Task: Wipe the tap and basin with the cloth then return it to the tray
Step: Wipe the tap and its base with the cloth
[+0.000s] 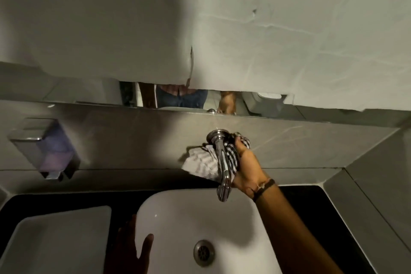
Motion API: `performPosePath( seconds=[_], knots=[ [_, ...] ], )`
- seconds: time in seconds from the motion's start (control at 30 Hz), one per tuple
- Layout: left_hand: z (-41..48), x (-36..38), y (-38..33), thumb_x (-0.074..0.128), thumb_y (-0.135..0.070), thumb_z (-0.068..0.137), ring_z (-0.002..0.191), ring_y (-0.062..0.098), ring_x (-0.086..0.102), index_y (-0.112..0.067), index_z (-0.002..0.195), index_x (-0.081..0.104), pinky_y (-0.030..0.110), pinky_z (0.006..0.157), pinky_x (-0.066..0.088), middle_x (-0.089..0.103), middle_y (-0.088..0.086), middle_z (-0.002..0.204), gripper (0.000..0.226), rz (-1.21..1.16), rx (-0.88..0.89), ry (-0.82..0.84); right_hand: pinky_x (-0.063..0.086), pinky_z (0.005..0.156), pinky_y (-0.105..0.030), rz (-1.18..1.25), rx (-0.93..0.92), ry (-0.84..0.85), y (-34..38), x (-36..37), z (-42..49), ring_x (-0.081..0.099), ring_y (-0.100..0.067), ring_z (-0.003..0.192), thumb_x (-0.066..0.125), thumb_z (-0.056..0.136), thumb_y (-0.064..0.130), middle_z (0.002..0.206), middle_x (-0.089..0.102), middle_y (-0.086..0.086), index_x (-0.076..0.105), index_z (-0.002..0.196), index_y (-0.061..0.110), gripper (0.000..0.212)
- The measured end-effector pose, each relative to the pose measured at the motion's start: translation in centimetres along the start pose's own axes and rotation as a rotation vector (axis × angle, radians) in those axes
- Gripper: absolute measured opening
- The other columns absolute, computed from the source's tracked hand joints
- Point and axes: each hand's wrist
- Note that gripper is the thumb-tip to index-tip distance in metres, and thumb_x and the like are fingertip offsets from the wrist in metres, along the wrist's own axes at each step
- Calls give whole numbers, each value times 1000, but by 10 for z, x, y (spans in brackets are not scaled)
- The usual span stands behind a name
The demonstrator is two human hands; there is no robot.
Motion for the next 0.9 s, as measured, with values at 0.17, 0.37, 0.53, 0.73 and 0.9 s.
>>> performPosePath(
  seconds=[0.17, 0.37, 0.53, 0.73, 0.9],
  knots=[
    [-6, -5, -6, 45, -69, 83, 142, 32, 41, -24, 156, 24, 50, 118, 33, 43, 9, 156, 89, 15, 38, -44, 32, 124, -31, -1169, -488, -143, -19, 22, -30, 40, -4, 145, 41, 90, 79, 163, 37, 17, 31, 157, 48, 74],
    [-1, -8, -6, 16, -82, 64, 144, 30, 38, -23, 157, 17, 49, 120, 29, 36, 8, 160, 111, 12, 57, -22, 48, 101, -42, -1199, -536, -586, -33, 41, -23, 62, -39, 122, 44, 106, 41, 133, 65, -16, 49, 124, 15, 32],
    [-11, -6, -1, 31, -69, 86, 144, 31, 40, -26, 156, 20, 53, 117, 35, 40, 8, 159, 83, 17, 61, -66, 46, 90, -36, -1343, -264, -671, -5, 58, 1, 67, -36, 115, 50, 102, 45, 126, 72, -17, 70, 121, 13, 42],
    [-13, -3, 3, 28, -69, 83, 146, 31, 37, -26, 157, 15, 53, 118, 32, 36, 7, 161, 87, 41, 72, -50, 45, 87, -36, -1327, -321, -736, -28, 41, -13, 68, -36, 106, 47, 100, 57, 117, 74, -12, 68, 115, 21, 45],
    [-8, -6, -3, 17, -76, 74, 149, 31, 31, -25, 157, 14, 51, 122, 27, 32, 8, 163, 98, -19, 33, -12, 53, 82, -41, -1447, -518, -791, -67, 26, -40, 71, -38, 101, 47, 103, 51, 106, 75, -14, 51, 108, 14, 37]
  ],
)
Point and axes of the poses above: each hand's wrist, its own z-axis towards the middle knuckle, its own x-axis out of the palm, y = z × x
